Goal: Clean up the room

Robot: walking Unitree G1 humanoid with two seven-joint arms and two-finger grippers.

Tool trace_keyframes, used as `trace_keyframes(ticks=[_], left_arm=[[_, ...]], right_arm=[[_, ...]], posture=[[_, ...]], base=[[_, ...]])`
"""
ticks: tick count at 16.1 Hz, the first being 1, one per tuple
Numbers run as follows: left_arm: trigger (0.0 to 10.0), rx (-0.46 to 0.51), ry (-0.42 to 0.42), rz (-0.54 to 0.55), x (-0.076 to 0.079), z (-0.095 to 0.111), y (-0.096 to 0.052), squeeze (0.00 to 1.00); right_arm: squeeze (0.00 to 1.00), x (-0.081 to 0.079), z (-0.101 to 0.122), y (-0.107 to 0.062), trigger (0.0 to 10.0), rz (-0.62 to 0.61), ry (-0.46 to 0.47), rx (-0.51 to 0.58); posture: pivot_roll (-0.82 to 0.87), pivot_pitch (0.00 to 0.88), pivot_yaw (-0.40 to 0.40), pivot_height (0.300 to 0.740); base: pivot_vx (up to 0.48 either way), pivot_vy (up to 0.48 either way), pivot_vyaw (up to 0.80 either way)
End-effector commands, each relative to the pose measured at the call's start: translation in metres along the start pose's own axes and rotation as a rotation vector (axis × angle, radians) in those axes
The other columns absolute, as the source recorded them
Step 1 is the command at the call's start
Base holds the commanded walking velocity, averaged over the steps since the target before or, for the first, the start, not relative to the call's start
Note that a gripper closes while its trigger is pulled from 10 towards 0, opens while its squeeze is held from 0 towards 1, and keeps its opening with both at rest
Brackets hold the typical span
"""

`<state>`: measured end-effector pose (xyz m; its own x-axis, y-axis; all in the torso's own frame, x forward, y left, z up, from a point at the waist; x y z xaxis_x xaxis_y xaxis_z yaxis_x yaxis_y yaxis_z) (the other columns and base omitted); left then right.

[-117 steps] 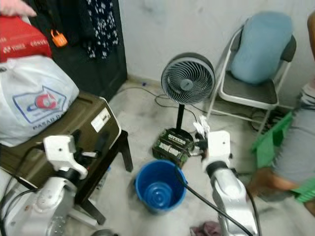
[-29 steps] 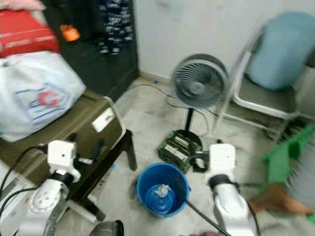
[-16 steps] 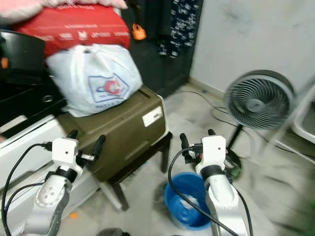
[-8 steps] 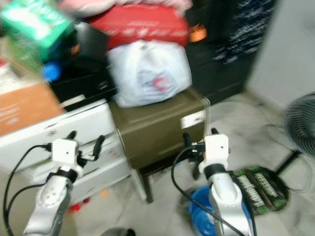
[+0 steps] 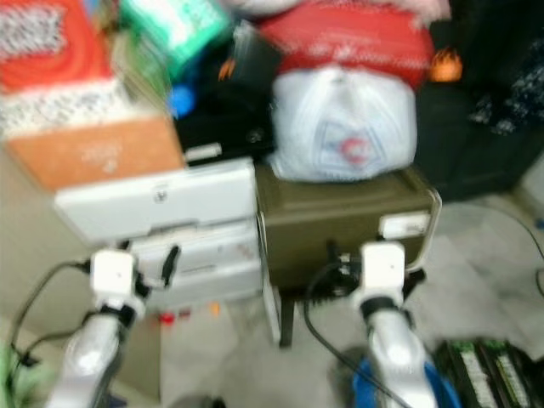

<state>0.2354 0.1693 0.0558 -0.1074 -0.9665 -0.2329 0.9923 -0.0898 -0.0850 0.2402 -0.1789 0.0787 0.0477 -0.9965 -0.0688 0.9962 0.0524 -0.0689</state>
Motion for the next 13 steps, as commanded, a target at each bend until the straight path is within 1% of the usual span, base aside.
trace_keyframes(ticks=[1,4,8,13], left_arm=[[10.0,0.001,0.009,-0.014,0.0021,0.0019,-0.0006,0.00],[10.0,0.002,0.008,-0.012,0.0029,0.0031,-0.0005,0.00],[10.0,0.007,0.007,-0.015,0.0041,0.0047,0.0019,0.00],[10.0,0.010,0.013,0.008,0.0010,0.0056,0.0016,0.00]], right_arm=[[0.00,0.0042,0.0039,-0.0014,10.0,-0.011,-0.013,0.012],[0.00,0.0046,0.0036,-0.0020,10.0,-0.003,-0.022,0.007],[0.00,0.0039,0.0072,0.0032,10.0,-0.003,-0.014,0.019],[0.00,0.0036,0.0087,0.0065,10.0,0.005,-0.025,0.028]], posture=[[-0.05,0.000,0.043,0.740],[-0.05,0.000,0.042,0.740],[-0.05,0.000,0.044,0.740],[-0.04,0.000,0.045,0.740]], base=[[0.000,0.000,0.77],[0.000,0.000,0.77],[0.000,0.000,0.77],[0.000,0.000,0.78]])
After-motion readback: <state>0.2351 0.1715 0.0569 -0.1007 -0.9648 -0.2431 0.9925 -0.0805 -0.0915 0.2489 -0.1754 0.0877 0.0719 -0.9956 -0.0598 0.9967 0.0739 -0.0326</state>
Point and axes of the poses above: a point about 5 cm out from each wrist's last joint towards the gripper, its own y axis pointing out of the wrist towards the gripper, its own z axis along the axis of the wrist's last joint, x = y × z, the point moved 1 cm from there along y, pointing out of the wrist towards the gripper, and after that the axes turned 8 degrees about y, right-handed, at the moved point
